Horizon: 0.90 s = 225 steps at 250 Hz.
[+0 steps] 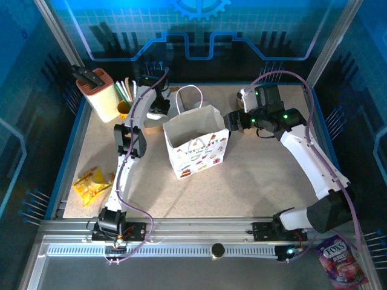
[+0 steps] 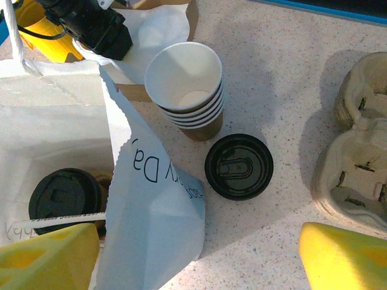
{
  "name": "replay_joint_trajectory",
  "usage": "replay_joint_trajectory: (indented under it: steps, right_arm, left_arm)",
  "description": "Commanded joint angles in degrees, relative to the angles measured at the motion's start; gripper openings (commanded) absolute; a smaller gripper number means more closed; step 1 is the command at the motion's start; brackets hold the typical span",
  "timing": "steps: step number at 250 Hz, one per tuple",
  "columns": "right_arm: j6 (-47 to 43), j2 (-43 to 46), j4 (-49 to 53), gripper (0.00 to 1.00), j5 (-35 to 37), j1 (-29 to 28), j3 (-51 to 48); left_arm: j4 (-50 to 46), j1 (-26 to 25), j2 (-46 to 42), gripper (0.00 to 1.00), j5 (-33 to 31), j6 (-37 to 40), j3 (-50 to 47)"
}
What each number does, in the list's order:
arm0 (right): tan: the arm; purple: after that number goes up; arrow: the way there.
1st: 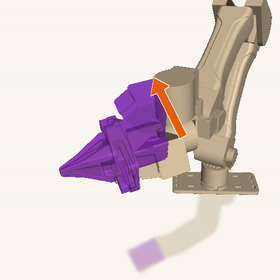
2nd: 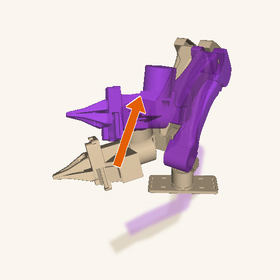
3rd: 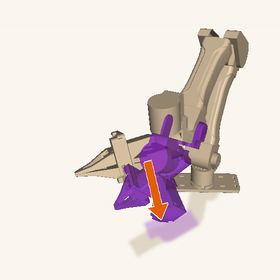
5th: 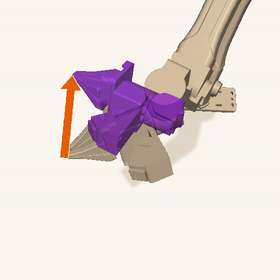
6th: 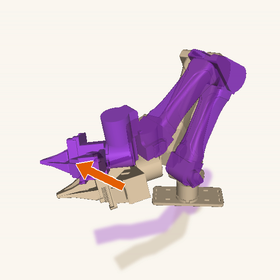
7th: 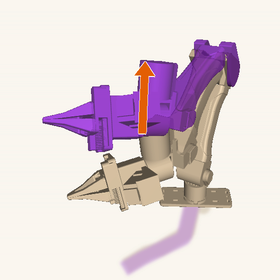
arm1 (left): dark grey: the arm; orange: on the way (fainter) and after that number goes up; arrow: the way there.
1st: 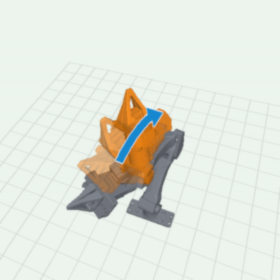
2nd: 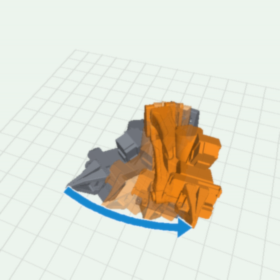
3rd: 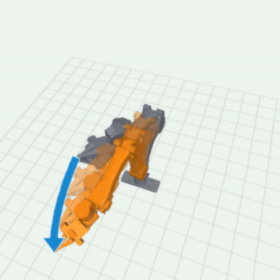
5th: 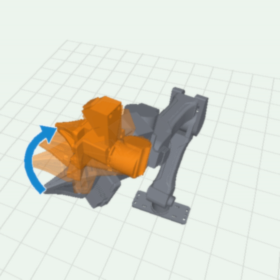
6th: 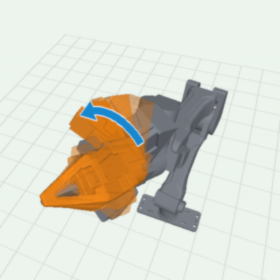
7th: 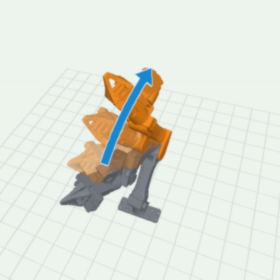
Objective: Pack the takeout coffee
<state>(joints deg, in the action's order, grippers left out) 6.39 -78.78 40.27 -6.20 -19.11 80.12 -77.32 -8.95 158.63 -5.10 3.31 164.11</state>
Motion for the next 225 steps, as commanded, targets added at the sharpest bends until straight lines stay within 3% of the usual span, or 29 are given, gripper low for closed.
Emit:
replay_joint_trajectory:
  steps: [1,89,225]
  right_arm:
    - [-0.77,-0.03,0.70,0.87,-0.24,-0.77,1.19]
    - [-0.86,-0.10,1.02,0.87,0.08,-0.75,1.62]
    - [-1.55,-0.37,1.89,0.88,0.23,-0.72,1.69]
  left_arm:
    - [-2.78,0.43,-2.46,0.18,0.61,-0.21,3.58]
    - [-6.61,0.37,-4.80,0.07,1.47,-0.64,8.86]
    - [-11.99,-3.50,-19.05,0.03,-3.80,0.39,1.60]
